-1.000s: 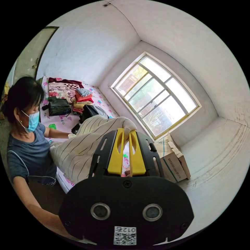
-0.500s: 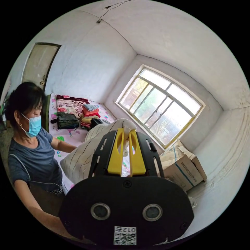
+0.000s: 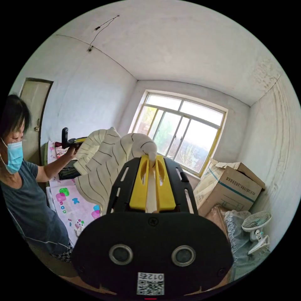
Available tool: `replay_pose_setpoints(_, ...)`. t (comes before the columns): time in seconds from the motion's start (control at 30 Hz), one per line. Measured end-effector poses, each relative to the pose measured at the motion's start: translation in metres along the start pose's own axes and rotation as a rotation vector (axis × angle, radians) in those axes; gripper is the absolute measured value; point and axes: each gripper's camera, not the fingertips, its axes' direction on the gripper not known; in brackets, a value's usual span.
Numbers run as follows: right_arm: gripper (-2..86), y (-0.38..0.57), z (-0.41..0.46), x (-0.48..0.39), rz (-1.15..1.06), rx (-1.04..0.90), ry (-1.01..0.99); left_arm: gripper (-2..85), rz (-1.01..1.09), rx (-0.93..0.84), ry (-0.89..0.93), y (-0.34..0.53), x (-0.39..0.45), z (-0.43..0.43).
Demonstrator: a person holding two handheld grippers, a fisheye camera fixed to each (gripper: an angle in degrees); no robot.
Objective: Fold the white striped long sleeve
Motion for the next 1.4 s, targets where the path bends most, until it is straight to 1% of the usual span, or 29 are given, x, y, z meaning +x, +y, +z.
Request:
replay_pose_setpoints(0.07, 1.9, 0.036, -0.015, -0.006, 0.018, 0.071, 0.004, 0.8, 0.058, -0.003, -0.127, -0.009, 0.02, -0.036)
replay_pose_setpoints(0.17, 2.0, 0.079, -0.03, -0.023, 0.012, 0.111, 0.018, 0.8, 0.147, -0.012, -0.294, -0.015, 0.051, -0.073)
replay_pose_setpoints(0.23, 2.1, 0.103, -0.035, -0.031, 0.033, 0.116, 0.011, 0.8, 0.189, -0.02, -0.357, -0.017, 0.067, -0.091)
replay_pose_setpoints(0.37, 2.3, 0.147, -0.053, -0.043, 0.104, 0.176, -0.083, 0.9, 0.26, -0.058, -0.505, -0.021, 0.097, -0.128)
replay_pose_setpoints(0.53, 2.3, 0.159, -0.069, -0.053, 0.102, 0.222, -0.126, 1.1, 0.299, -0.079, -0.602, -0.022, 0.114, -0.157)
replay_pose_setpoints(0.63, 2.3, 0.159, -0.057, -0.054, 0.087, 0.184, -0.12, 1.3, 0.302, -0.123, -0.639, -0.019, 0.108, -0.15)
replay_pose_setpoints(0.7, 2.4, 0.164, -0.039, -0.052, 0.098, 0.128, -0.115, 1.4, 0.293, -0.168, -0.635, -0.012, 0.097, -0.134)
replay_pose_setpoints(0.8, 2.5, 0.185, 0.013, -0.048, 0.122, -0.03, -0.093, 1.7, 0.254, -0.273, -0.58, 0.01, 0.067, -0.089)
replay_pose_setpoints(0.87, 2.9, 0.218, 0.079, -0.043, 0.137, -0.217, -0.077, 2.1, 0.187, -0.402, -0.482, 0.041, 0.03, -0.032)
replay_pose_setpoints(0.9, 3.0, 0.229, 0.1, -0.041, 0.146, -0.27, -0.083, 2.3, 0.171, -0.441, -0.458, 0.052, 0.02, -0.013)
replay_pose_setpoints(0.97, 3.8, 0.288, 0.194, -0.03, 0.187, -0.478, -0.136, 3.1, 0.102, -0.613, -0.39, 0.105, -0.024, 0.073)
replay_pose_setpoints(1.0, 4.2, 0.306, 0.22, -0.026, 0.212, -0.532, -0.153, 3.5, 0.074, -0.657, -0.374, 0.122, -0.036, 0.097)
replay_pose_setpoints(1.03, 5.0, 0.347, 0.275, -0.018, 0.292, -0.637, -0.196, 4.2, -0.017, -0.757, -0.331, 0.158, -0.062, 0.148)
replay_pose_setpoints(1.07, 6.2, 0.394, 0.33, -0.013, 0.377, -0.78, -0.225, 5.1, -0.156, -0.86, -0.254, 0.199, -0.09, 0.198)
replay_pose_setpoints(1.1, 6.8, 0.417, 0.353, -0.013, 0.399, -0.847, -0.214, 5.5, -0.212, -0.899, -0.228, 0.22, -0.103, 0.221)
replay_pose_setpoints(1.13, 7.1, 0.458, 0.388, -0.018, 0.412, -0.945, -0.156, 6.1, -0.31, -0.979, -0.241, 0.261, -0.124, 0.26)
replay_pose_setpoints(1.17, 7.3, 0.49, 0.408, -0.023, 0.432, -0.992, -0.094, 6.4, -0.389, -1.076, -0.272, 0.299, -0.143, 0.292)
replay_pose_setpoints(1.23, 7.4, 0.519, 0.416, -0.033, 0.472, -0.974, -0.064, 6.3, -0.457, -1.116, -0.347, 0.335, -0.163, 0.316)
replay_pose_setpoints(1.3, 7.5, 0.539, 0.414, -0.051, 0.464, -0.955, -0.075, 5.7, -0.432, -1.07, -0.387, 0.349, -0.171, 0.325)
replay_pose_setpoints(1.33, 7.5, 0.553, 0.408, -0.066, 0.444, -0.957, -0.104, 5.3, -0.393, -1.036, -0.359, 0.353, -0.171, 0.328)
replay_pose_setpoints(1.4, 7.3, 0.575, 0.39, -0.09, 0.433, -0.96, -0.17, 4.8, -0.342, -1.024, -0.305, 0.363, -0.169, 0.328)
